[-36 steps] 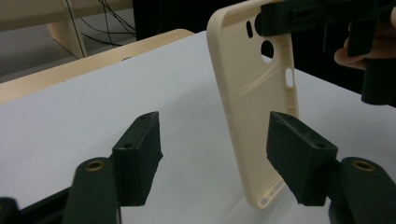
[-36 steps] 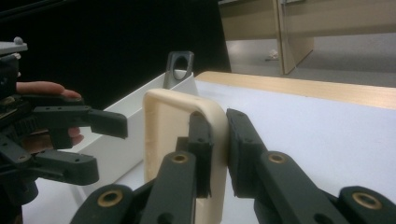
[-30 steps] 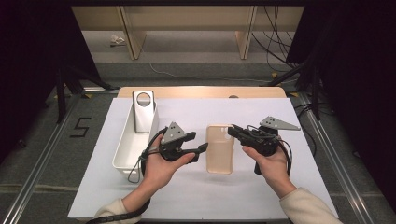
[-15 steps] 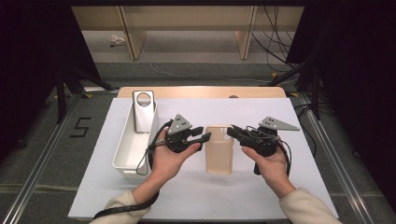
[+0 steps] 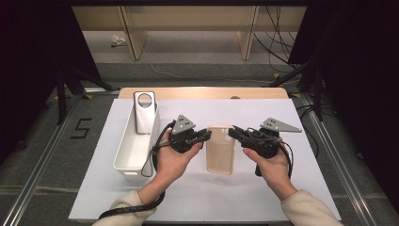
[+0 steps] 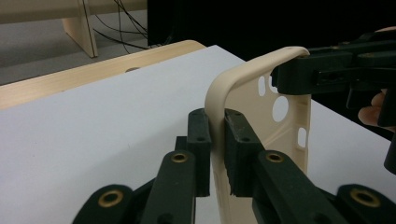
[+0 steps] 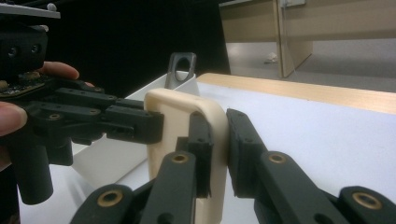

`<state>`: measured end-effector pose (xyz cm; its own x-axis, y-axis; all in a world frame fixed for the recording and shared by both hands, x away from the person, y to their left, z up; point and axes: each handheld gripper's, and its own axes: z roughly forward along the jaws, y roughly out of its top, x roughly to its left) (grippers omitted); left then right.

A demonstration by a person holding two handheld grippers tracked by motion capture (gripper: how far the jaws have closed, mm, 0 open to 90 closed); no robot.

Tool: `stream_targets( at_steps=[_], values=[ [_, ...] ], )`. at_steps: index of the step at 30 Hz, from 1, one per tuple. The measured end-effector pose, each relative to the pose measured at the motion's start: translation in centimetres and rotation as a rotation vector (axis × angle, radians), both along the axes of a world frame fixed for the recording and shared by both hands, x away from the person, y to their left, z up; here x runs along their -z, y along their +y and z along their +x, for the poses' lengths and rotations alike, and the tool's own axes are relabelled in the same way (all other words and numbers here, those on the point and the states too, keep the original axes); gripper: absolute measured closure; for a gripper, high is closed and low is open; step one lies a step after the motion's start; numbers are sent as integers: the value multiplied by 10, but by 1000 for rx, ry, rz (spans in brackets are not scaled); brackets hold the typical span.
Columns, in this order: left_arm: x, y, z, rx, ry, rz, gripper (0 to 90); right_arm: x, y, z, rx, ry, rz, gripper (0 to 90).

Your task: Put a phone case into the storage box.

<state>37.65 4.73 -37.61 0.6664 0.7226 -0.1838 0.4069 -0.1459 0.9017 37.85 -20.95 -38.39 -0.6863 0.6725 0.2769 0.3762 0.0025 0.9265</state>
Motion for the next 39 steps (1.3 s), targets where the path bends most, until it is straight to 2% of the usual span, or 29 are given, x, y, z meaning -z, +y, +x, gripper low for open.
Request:
stream_targets(
  at_steps=[5, 10, 14, 16, 18, 20, 24, 31, 39],
  values=[
    [-1, -2, -2, -27, -8, 4, 830, 0, 0, 0, 1, -7, 2, 814],
    [-4, -2, -3, -47, -33, 15, 836, 1, 2, -1, 5, -19, -5, 810],
    [-5, 0, -3, -46, -44, 22, 838, 0, 4, -1, 10, -45, -22, 793],
    [-6, 0, -3, -50, -54, 32, 839, 0, 5, -2, 27, -60, -37, 687],
    [-6, 1, -3, -52, -58, 33, 839, -1, 5, -2, 33, -72, -53, 625],
    [-6, 2, -2, -57, -66, 38, 839, -1, 6, -3, 40, -84, -64, 461],
    [-6, 5, 0, -71, -67, 36, 839, -3, 6, -4, 42, -97, -87, 323],
    [-8, 15, 3, -99, -74, 36, 838, -3, 4, -9, 18, -118, -110, 220],
    [-15, 30, 6, -138, -87, 21, 838, 0, -3, -13, -7, -132, -143, 176]
  ],
)
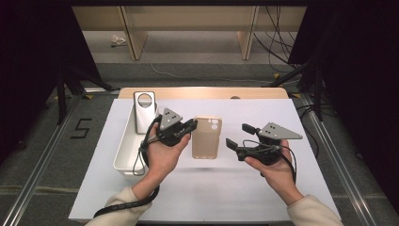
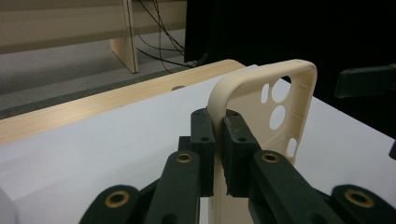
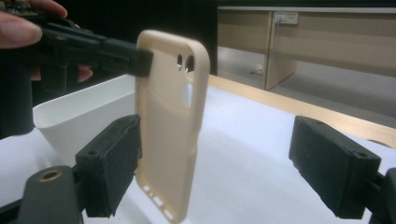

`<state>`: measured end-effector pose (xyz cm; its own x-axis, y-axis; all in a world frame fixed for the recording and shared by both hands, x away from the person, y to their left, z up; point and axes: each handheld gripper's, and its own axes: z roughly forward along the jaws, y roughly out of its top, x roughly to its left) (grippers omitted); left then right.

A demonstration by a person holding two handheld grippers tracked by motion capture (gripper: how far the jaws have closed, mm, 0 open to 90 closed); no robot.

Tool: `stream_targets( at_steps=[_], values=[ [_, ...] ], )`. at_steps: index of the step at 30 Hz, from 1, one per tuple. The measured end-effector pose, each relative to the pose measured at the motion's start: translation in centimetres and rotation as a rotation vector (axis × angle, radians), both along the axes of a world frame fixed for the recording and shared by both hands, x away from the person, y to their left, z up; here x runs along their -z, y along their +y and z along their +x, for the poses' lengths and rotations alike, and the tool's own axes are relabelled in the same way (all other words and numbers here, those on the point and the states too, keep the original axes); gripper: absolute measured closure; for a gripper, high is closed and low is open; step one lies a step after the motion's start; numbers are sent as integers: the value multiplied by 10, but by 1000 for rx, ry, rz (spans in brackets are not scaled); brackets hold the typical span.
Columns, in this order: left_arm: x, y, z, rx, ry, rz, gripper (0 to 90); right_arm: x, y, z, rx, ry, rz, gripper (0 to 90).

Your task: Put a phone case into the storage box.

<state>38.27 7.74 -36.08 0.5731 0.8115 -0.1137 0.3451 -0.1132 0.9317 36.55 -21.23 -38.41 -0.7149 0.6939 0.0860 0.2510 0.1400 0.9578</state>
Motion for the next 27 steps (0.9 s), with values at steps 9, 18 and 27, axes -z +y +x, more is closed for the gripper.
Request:
stream_targets(
  at_steps=[9, 18, 27],
  values=[
    [-8, 18, 4, -35, -9, -12, 839, 5, -9, -1, 3, 9, -11, 170],
    [-16, 32, 6, -57, -21, -23, 838, 8, -17, -3, 16, 15, -19, 166],
    [-20, 43, 8, -72, -27, -25, 838, 9, -24, -6, 30, 18, -21, 166]
  ],
)
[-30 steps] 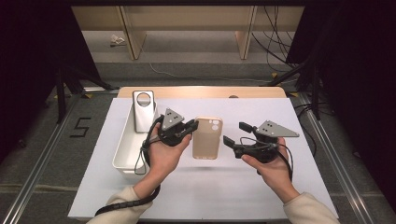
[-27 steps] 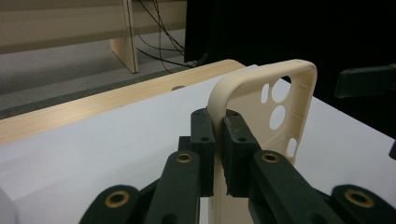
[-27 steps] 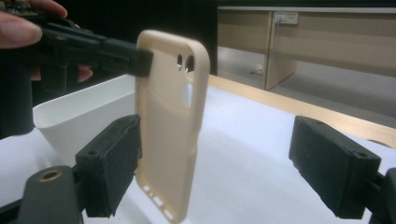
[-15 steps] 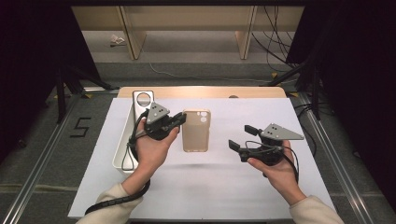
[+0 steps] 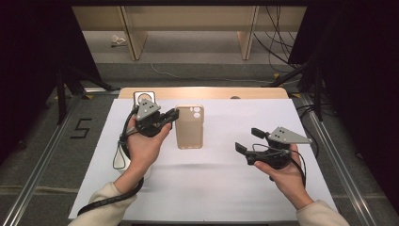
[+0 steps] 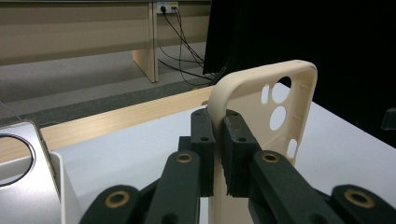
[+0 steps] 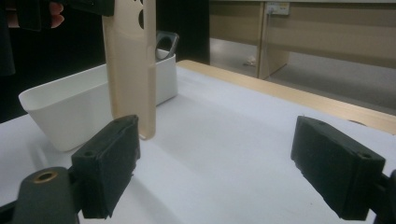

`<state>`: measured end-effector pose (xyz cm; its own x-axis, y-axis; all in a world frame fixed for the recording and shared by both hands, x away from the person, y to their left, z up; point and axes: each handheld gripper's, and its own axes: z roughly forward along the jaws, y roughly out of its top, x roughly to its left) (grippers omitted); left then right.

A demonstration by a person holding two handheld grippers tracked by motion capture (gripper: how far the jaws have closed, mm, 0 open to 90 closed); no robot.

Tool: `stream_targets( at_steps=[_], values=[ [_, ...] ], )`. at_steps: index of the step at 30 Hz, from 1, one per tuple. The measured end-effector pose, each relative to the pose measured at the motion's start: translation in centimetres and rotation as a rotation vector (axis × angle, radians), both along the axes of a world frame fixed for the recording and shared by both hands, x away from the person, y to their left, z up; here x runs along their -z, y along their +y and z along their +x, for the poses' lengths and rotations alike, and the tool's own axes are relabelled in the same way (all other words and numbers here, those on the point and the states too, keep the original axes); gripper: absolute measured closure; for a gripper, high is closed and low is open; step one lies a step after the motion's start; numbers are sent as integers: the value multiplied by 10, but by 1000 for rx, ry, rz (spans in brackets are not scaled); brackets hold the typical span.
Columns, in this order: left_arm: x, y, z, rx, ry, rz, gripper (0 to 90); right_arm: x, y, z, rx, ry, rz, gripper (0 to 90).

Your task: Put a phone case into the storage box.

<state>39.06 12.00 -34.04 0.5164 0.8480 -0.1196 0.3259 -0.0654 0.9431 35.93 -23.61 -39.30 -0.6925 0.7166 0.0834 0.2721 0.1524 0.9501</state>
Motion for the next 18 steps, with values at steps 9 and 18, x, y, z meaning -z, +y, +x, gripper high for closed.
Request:
stream_targets(
  at_steps=[9, 18],
  values=[
    [-1, 10, 0, -15, -3, -5, 839, 3, -5, -2, 11, 11, 5, 166],
    [-7, 20, 2, -31, -11, -8, 840, 4, -7, -3, 14, 10, -2, 166]
  ],
)
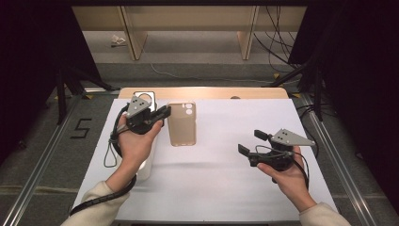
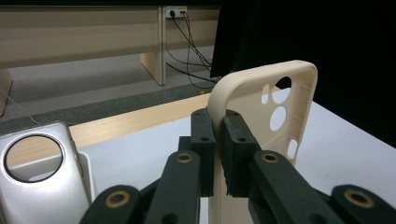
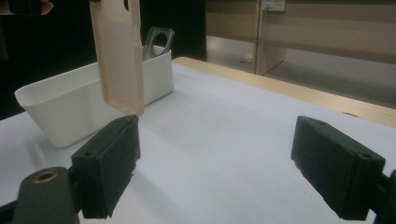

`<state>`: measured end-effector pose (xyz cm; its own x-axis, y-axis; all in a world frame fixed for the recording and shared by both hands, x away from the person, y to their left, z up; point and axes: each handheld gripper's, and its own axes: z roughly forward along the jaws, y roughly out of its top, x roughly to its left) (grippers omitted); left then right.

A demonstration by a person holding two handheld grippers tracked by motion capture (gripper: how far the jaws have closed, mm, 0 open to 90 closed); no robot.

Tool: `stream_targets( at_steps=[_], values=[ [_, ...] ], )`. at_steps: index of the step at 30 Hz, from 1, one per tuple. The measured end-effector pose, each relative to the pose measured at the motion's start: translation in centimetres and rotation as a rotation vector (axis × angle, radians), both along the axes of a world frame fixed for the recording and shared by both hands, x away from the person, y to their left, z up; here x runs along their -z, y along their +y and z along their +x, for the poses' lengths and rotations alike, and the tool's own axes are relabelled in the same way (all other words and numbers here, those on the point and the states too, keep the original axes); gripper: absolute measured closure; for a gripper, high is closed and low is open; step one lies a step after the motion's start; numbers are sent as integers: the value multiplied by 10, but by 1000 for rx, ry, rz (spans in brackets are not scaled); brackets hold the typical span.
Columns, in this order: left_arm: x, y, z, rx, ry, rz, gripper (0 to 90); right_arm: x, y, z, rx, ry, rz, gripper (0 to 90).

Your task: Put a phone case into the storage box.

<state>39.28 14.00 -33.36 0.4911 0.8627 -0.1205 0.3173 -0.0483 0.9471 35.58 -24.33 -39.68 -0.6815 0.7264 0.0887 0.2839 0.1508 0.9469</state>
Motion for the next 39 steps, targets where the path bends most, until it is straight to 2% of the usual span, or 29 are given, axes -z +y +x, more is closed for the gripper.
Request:
stream_targets(
  at_steps=[21, 39],
  values=[
    [-12, 32, 3, -47, -24, -9, 840, 2, -3, -1, 9, 4, -3, 166],
    [-20, 58, 12, -75, -29, 12, 840, 2, -4, 0, 17, 8, 0, 166]
  ],
)
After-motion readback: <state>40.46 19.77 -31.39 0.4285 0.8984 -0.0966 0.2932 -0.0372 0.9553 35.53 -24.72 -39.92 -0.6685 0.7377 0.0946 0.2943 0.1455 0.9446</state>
